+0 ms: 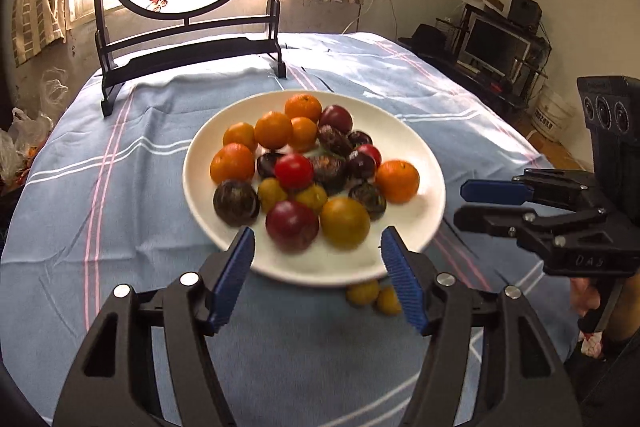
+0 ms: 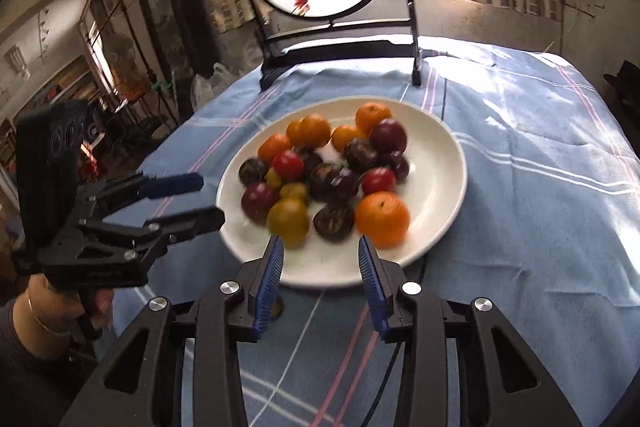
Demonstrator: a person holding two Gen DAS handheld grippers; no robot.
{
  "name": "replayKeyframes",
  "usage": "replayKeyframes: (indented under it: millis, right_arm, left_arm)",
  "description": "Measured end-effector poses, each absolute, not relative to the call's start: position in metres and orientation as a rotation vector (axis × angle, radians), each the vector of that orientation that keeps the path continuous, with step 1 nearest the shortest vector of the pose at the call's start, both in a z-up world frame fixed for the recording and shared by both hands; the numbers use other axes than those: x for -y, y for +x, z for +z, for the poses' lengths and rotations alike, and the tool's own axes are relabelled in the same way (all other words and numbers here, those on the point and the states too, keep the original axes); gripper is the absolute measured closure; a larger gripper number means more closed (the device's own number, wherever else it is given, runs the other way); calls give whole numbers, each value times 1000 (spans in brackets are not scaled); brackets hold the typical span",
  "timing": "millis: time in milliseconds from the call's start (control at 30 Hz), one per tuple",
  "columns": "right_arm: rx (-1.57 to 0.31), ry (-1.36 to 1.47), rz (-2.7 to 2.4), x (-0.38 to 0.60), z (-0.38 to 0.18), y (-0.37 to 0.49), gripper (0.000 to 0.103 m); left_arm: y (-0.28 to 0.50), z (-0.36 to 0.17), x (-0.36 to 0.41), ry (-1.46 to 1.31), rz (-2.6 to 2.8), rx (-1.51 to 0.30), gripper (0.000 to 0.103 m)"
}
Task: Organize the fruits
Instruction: 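Grasp a small yellow fruit with each tool from the table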
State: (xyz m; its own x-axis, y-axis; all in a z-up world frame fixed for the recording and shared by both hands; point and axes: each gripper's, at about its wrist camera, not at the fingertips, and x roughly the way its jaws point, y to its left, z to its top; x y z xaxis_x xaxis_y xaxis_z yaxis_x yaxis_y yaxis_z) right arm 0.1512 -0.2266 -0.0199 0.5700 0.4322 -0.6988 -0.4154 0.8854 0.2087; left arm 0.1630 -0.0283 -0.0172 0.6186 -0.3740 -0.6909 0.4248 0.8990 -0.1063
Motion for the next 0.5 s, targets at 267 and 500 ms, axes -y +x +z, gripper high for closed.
replayKeyframes:
  millis: [267,500]
  right_arm:
    - [-875,-178,546,171,-56,123,65]
    - [-937,-133,509,162,-67,142,78]
  left_arm:
    - [128,-49,23,132,-447,-863,39]
    - [127,-56,28,148,-449,-880,39]
